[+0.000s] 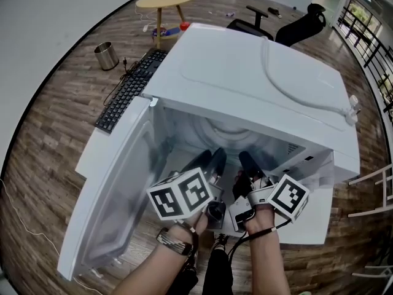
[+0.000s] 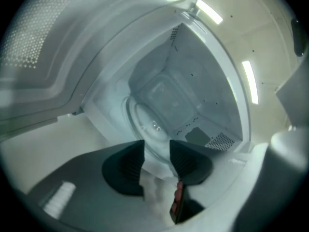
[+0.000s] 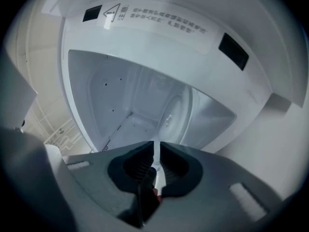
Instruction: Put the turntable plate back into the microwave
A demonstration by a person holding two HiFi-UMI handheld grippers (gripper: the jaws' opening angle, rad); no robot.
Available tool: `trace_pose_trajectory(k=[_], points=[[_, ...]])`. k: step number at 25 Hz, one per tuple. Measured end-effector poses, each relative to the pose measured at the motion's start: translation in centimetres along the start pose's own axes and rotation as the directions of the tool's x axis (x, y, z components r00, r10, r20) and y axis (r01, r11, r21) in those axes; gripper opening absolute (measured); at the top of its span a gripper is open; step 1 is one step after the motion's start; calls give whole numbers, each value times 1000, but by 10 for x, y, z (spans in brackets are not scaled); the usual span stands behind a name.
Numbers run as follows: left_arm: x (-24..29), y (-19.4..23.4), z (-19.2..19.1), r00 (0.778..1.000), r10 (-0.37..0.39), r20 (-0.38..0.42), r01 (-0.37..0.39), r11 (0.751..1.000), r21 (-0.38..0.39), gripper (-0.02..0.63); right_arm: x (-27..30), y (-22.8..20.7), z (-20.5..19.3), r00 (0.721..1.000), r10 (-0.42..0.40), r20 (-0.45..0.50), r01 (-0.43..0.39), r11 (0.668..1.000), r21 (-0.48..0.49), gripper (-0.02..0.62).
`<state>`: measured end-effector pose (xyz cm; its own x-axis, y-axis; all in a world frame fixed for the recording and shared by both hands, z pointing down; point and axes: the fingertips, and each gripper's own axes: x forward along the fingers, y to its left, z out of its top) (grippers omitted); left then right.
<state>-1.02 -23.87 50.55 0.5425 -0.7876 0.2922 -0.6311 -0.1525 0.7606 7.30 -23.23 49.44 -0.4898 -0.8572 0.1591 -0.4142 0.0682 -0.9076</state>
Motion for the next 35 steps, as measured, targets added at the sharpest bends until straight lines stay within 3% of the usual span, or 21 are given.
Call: trace_pose_trajectory(k=[6,10,11,15,19,22,29,35], points=[[-8,-2,-7,1000,11,-8,-10,996,86,161,-5,2,2,1000,-1,-1,1,1000,-11,43],[-19,0,-4,999,28,15,-30,990,137,10,-15,0,2,995,-103,9,103,974,-202,2],[-22,0,-4,1000,27,16,-29,989,142,5,-17,2,1,994,-113,12,112,965,-236,2],[-28,-8,-5,1000,4,13,-7,980,199,5,-26,10,0,992,-122,33,127,943,-309,2],[-35,-27,-3,996,-89,22,79,959,273,5,-36,19,-1,989,-138,51,147,902,-406,2],[-39,-37,-3,995,-98,19,88,946,311,3,-46,26,1,987,-146,64,159,874,-458,2],[-50,-55,0,994,-105,8,94,920,380,5,-62,52,13,981,-167,99,193,769,-609,2],[-64,-77,12,989,-148,-26,144,889,435,6,-76,77,19,979,-163,119,201,756,-623,2]])
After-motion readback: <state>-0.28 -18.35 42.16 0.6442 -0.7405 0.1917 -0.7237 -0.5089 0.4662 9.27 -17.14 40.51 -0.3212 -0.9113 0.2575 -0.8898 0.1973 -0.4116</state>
